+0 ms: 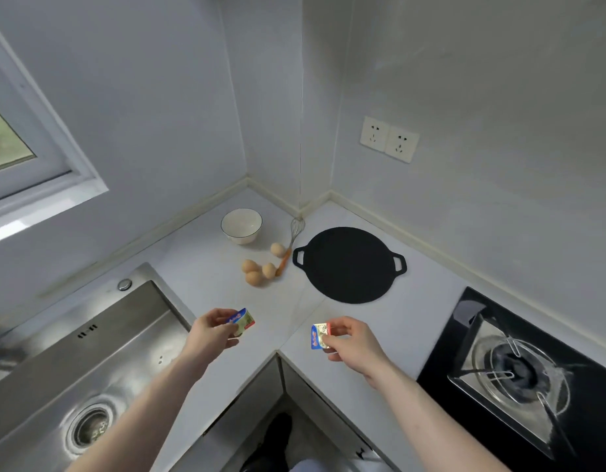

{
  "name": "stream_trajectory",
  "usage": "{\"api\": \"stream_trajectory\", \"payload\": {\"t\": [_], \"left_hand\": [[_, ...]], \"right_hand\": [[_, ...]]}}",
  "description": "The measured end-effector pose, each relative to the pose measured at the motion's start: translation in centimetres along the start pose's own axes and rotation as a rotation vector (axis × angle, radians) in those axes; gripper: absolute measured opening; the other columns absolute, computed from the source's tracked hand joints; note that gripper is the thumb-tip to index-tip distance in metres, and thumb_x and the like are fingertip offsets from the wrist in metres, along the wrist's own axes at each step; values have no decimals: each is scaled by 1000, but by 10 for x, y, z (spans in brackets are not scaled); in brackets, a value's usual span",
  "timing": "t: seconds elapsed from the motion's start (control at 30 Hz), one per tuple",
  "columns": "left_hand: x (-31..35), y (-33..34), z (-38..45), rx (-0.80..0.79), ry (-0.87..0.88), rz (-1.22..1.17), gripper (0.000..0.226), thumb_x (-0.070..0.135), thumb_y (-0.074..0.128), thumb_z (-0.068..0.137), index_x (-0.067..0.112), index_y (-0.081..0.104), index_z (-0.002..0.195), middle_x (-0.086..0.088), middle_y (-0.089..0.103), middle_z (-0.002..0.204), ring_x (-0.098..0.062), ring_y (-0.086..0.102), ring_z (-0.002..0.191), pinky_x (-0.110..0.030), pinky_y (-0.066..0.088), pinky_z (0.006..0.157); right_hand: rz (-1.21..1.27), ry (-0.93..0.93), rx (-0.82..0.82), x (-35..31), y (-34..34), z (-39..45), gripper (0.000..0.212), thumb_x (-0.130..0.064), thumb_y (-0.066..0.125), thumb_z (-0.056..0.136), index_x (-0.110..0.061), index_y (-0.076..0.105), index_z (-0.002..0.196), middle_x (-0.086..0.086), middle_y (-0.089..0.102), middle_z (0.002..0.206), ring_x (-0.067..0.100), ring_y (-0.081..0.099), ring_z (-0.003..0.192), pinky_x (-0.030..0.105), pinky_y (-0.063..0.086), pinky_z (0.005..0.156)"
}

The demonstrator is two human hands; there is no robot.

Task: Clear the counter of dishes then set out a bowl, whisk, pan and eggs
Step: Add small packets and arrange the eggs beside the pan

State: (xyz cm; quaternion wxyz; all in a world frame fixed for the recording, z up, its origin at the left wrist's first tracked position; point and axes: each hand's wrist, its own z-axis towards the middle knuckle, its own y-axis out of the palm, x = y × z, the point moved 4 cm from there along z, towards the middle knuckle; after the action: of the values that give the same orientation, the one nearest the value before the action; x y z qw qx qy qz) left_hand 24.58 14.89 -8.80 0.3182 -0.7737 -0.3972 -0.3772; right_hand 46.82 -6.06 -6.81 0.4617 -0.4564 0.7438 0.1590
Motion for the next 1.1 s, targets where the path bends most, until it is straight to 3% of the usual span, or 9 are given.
{"api": "stream_trajectory", "payload": {"t": [0.27, 0.47, 0.7, 0.8, 0.9, 0.97, 1.1], "left_hand": [[18, -17, 128, 10, -97, 100, 32, -10, 53, 90, 4, 65, 116, -14, 68, 107, -28, 65, 86, -32, 57, 69], [11, -26, 208, 26, -197, 125, 27, -2, 61, 90, 2, 66, 116, -18, 69, 95, -25, 68, 67, -32, 62, 69], [20, -26, 264, 26, -217, 219, 26, 0, 64, 91, 2, 65, 116, -23, 65, 110, -29, 65, 65, -23, 57, 45], [20, -28, 280, -8, -173, 364, 31, 5, 72, 84, 6, 65, 114, -15, 68, 100, -29, 66, 65, -32, 61, 58], [20, -33, 294, -17, -101, 541, 40, 11, 69, 78, 13, 66, 118, -10, 69, 108, -35, 72, 90, -45, 62, 84], [23, -35, 294, 1, -46, 613, 44, 11, 68, 78, 13, 65, 122, -10, 68, 117, -35, 70, 99, -43, 59, 89], [26, -34, 279, 21, 51, 759, 49, 10, 63, 84, 14, 57, 133, -11, 52, 134, -31, 63, 105, -32, 49, 87]], "right_hand": [[100, 166, 81, -10, 45, 81, 19, -22, 74, 90, -17, 68, 107, 4, 75, 101, 17, 76, 83, 22, 57, 62], [75, 251, 141, -12, 70, 130, 24, -33, 73, 92, -16, 67, 108, 7, 73, 99, 17, 73, 77, 26, 60, 61], [3, 310, 209, -23, 86, 178, 27, -33, 71, 93, -14, 67, 111, 7, 73, 100, 16, 72, 74, 24, 55, 53], [-33, 357, 231, -22, 95, 189, 23, -29, 68, 95, -15, 65, 113, 6, 72, 104, 16, 71, 72, 22, 53, 49], [-46, 366, 242, -27, 106, 200, 22, -26, 65, 96, -15, 64, 115, 6, 71, 104, 16, 70, 71, 22, 53, 48], [-61, 367, 236, -28, 112, 205, 21, -24, 64, 95, -16, 64, 114, 6, 70, 104, 17, 70, 71, 25, 57, 51], [-188, 370, 216, -17, 122, 215, 13, -31, 67, 87, -27, 61, 98, 0, 70, 103, 21, 74, 80, 40, 65, 72]]}}
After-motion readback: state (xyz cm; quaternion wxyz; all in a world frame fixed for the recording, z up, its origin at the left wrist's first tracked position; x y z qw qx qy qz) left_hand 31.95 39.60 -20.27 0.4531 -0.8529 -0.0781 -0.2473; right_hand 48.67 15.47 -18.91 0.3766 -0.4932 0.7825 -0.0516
